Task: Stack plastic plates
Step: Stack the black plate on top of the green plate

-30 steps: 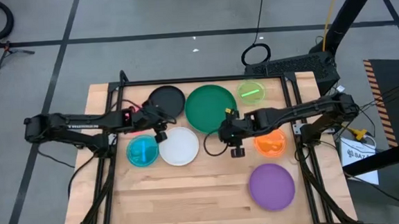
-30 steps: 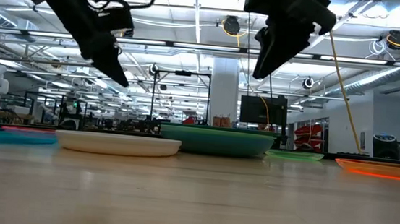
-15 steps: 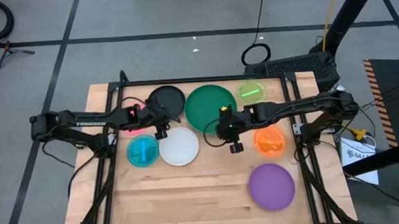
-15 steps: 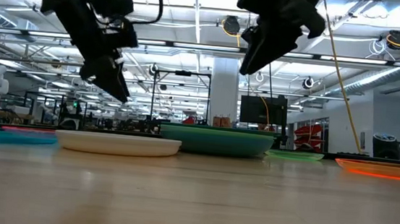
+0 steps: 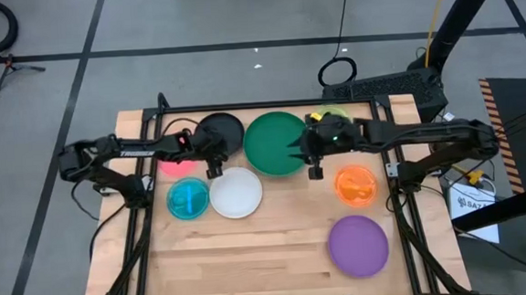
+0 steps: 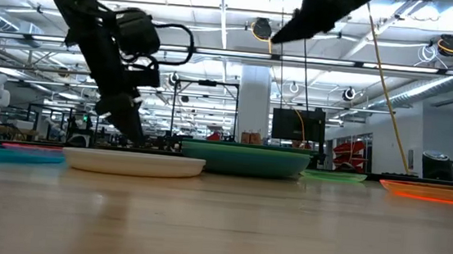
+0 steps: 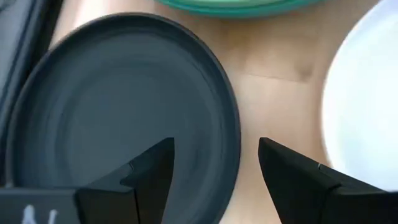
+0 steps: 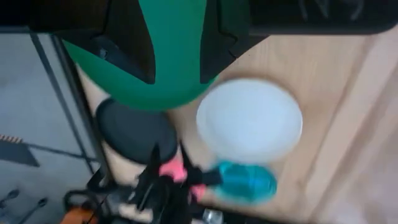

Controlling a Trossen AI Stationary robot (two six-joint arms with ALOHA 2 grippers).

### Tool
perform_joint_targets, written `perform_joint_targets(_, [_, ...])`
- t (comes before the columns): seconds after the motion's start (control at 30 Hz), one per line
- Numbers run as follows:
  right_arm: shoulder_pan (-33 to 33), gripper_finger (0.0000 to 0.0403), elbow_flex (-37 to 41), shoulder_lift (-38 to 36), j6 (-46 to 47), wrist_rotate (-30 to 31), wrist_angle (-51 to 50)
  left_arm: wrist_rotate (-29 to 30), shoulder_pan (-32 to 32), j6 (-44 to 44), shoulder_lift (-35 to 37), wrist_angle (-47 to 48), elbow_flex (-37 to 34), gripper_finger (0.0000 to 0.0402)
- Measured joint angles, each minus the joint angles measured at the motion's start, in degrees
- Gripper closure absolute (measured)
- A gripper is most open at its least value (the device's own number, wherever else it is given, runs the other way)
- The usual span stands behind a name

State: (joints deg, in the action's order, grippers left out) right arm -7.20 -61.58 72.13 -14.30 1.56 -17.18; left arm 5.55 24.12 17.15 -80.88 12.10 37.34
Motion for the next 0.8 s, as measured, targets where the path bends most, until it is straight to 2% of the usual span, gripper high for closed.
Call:
perform_joint_targets(0.13, [0.64, 0.0285, 0.00, -1.56, 0.84, -0.17, 0.51, -2.98, 1.11, -0.18, -2.20, -0.85, 0.00, 0.0163])
perform_joint_targets(0.8, [2.97, 0.0284, 0.02, -1.54, 2.30, -0.17, -3.89, -3.07, 3.60, -1.82, -3.54, -0.22, 0.07, 0.0163])
